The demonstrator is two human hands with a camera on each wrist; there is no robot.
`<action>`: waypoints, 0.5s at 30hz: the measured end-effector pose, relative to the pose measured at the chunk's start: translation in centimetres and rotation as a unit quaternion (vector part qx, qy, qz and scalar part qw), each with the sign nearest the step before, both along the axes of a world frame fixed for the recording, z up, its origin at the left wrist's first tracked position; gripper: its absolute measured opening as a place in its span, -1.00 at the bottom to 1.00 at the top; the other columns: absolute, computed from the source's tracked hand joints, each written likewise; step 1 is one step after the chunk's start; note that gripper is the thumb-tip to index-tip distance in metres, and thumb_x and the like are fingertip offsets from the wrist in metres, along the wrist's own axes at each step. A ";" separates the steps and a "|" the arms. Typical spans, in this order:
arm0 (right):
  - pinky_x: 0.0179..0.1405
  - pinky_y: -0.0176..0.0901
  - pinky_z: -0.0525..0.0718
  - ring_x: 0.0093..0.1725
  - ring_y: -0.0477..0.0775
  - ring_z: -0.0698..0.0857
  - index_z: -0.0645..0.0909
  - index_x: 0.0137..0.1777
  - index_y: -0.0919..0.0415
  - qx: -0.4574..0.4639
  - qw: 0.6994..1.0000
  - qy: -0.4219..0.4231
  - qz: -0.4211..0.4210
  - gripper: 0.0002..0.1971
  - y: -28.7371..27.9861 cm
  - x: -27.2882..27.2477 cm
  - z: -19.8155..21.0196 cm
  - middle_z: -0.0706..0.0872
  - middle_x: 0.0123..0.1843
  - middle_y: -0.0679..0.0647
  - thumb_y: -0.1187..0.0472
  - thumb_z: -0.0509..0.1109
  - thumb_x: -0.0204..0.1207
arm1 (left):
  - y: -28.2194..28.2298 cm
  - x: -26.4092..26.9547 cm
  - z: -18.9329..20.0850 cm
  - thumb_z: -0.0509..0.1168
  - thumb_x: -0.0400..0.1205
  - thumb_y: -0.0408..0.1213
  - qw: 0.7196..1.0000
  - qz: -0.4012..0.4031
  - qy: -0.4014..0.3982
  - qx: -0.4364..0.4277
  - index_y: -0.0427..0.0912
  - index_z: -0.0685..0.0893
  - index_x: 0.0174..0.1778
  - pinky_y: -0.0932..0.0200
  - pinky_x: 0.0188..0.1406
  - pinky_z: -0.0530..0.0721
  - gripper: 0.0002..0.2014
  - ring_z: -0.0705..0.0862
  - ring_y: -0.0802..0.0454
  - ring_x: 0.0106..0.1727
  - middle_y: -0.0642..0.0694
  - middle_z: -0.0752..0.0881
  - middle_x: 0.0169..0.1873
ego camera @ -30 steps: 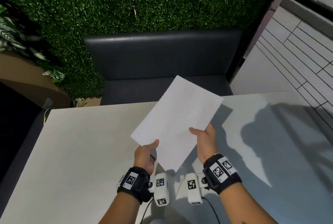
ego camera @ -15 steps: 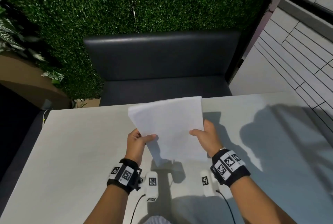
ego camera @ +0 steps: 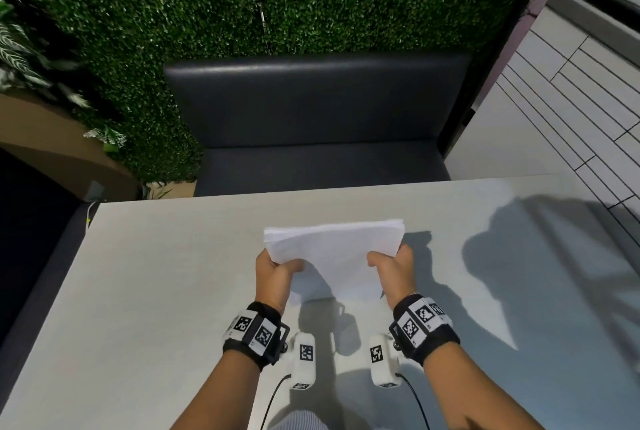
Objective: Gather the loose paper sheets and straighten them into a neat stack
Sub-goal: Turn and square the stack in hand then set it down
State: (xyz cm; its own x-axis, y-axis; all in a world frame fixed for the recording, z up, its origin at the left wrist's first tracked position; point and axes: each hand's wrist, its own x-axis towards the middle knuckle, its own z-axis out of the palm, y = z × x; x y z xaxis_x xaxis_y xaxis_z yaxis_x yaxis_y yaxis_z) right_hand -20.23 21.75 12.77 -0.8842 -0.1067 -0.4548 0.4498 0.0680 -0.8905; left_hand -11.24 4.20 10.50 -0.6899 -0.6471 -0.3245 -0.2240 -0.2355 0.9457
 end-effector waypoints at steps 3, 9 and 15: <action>-0.28 -0.11 0.60 -0.17 0.10 0.66 0.49 -0.12 0.16 -0.002 1.000 0.001 -0.006 -0.68 0.3 0.2 -0.2 0.66 -0.18 0.10 0.61 0.33 0.39 | 0.2 -0.2 -0.3 0.31 0.41 -0.77 1.000 -0.007 -0.009 -0.001 -0.29 0.74 -0.13 0.18 -0.25 0.66 -0.69 0.74 -0.06 -0.21 -0.12 0.79 -0.28; -0.31 -0.15 0.60 -0.14 0.18 0.69 0.59 -0.11 0.23 0.001 1.000 0.008 0.011 -0.72 0.5 0.2 -0.8 0.70 -0.20 0.10 0.63 0.33 0.39 | 0.5 0.0 -0.7 0.42 0.40 -0.74 0.999 -0.009 -0.025 0.020 -0.15 0.76 -0.12 0.13 -0.20 0.70 -0.63 0.77 -0.06 -0.15 -0.06 0.82 -0.24; -0.14 -0.25 0.71 -0.07 0.03 0.78 0.65 0.07 0.24 -0.115 0.985 0.129 0.013 -0.66 2.3 -0.3 1.3 0.79 -0.02 0.18 0.63 0.40 0.41 | 0.2 -0.1 -0.5 0.44 0.41 -0.70 0.999 -0.018 -0.028 0.007 -0.10 0.79 -0.14 0.11 -0.14 0.77 -0.64 0.79 -0.02 -0.16 0.00 0.85 -0.27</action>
State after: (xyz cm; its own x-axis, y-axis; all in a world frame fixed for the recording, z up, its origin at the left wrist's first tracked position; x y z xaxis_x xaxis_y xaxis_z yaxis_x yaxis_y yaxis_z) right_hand -20.48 24.00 14.08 -0.9629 -0.2049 -0.1758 0.2066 -0.1401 -0.9683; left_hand -11.36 4.44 9.96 -0.6932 -0.6175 -0.3717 -0.2843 -0.2396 0.9283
